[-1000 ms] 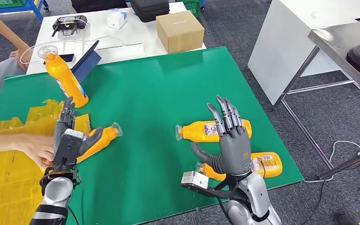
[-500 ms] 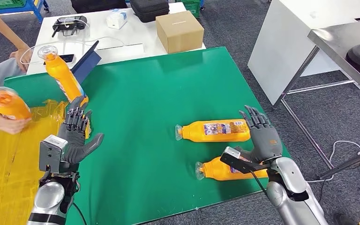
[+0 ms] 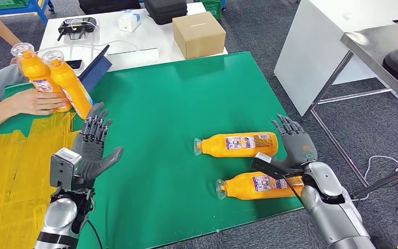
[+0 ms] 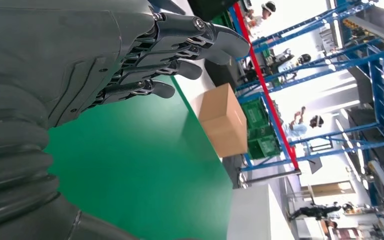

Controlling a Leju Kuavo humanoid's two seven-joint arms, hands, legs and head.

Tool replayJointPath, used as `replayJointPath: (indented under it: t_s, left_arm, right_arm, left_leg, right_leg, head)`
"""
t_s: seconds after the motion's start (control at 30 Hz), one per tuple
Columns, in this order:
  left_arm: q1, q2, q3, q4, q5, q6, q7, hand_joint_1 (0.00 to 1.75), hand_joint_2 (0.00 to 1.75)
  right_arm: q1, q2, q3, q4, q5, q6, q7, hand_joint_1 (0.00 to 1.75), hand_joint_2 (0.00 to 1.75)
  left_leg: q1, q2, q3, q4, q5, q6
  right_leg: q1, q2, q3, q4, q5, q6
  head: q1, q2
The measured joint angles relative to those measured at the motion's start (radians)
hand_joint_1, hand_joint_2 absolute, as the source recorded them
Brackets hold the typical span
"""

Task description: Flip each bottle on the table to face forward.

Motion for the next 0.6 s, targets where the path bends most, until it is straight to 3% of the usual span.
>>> replayJointPath:
  t_s: [0.27, 0.6]
  left_arm:
    - [-0.037, -0.013, -0.035, 0.031, 0.029, -0.019, -0.003, 0.00, 1.75]
    - [-0.057, -0.018, -0.057, 0.038, 0.049, -0.021, -0.015, 0.00, 1.75]
  right_arm:
    - [-0.171, 0.049, 0.054, 0.174, 0.013, 0.015, -0.002, 0.00, 1.75]
    - [-0.285, 0.099, 0.114, 0.331, 0.005, 0.053, -0.018, 0.00, 1.75]
  left_leg:
    - [0.000, 0.000, 0.000, 0.000, 0.003, 0.002]
    - [0.000, 0.000, 0.000, 0.000, 0.002, 0.002]
  right_leg:
    - [0.000, 0.000, 0.000, 0.000, 0.001, 0.001]
    - [0.000, 0.000, 0.000, 0.000, 0.001, 0.001]
  head:
    - [0.000, 0.000]
    - [0.000, 0.000]
